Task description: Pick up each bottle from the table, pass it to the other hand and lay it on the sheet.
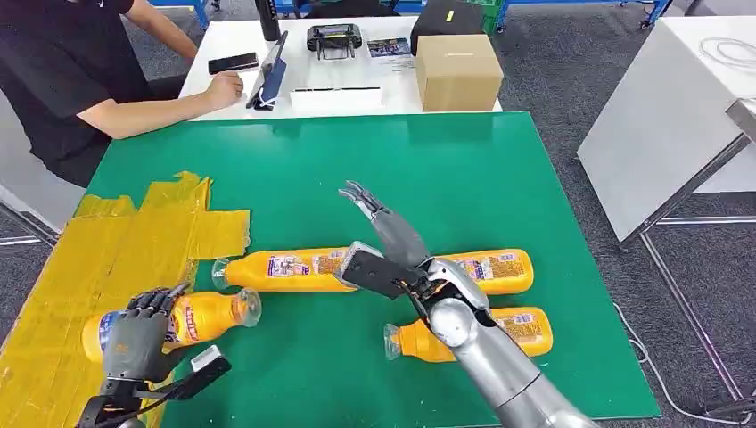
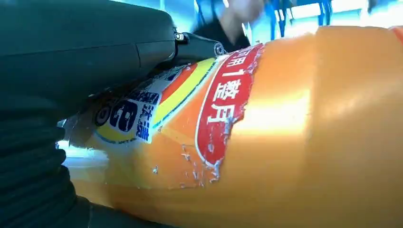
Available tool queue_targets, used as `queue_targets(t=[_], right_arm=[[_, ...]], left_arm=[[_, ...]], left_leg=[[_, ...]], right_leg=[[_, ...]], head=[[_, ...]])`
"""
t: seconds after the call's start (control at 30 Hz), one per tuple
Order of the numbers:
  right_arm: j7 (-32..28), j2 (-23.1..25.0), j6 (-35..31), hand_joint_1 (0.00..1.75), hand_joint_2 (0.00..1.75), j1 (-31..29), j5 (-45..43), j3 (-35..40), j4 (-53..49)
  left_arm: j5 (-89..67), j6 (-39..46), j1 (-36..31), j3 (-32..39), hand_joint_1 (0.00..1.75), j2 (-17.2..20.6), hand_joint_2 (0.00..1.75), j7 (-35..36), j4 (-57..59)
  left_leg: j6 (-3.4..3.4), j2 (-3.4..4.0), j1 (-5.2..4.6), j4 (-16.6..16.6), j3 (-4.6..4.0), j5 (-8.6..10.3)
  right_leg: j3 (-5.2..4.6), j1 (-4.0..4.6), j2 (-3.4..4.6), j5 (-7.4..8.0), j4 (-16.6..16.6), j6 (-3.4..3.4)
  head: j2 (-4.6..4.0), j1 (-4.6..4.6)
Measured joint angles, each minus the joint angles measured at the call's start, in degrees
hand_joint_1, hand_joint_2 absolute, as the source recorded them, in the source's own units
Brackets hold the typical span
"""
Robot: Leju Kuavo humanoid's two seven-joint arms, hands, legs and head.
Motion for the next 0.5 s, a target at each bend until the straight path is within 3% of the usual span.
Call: queue_targets(t=[0.23,0.5], right_arm=[[-0.18,0.04,0.53,0.0,1.75,-2.25,-1.01,0.17,2.84],[-0.24,0.2,0.55,0.0,1.75,-3.06,-1.09,0.33,4.57]], left_arm=[[2.75,-3.91,-1.79,-0.28,1.75,4.27,1.75,-3.59,6.45],[2.33,-4.17,-2.64,-0.44,1.75,5.69,1.75,-3.74,8.91]], left_leg=[[0.0,-0.02,-0.01,-0.02,0.08,0.0],[-0.02,-0.01,0.03,-0.03,0.3,0.01]], right_leg=[[0.08,-0.01,0.0,0.0,0.0,0.0],[0.24,0.01,0.0,0.0,0.07,-0.01]], head=[[0.0,-0.02],[0.0,0.0]])
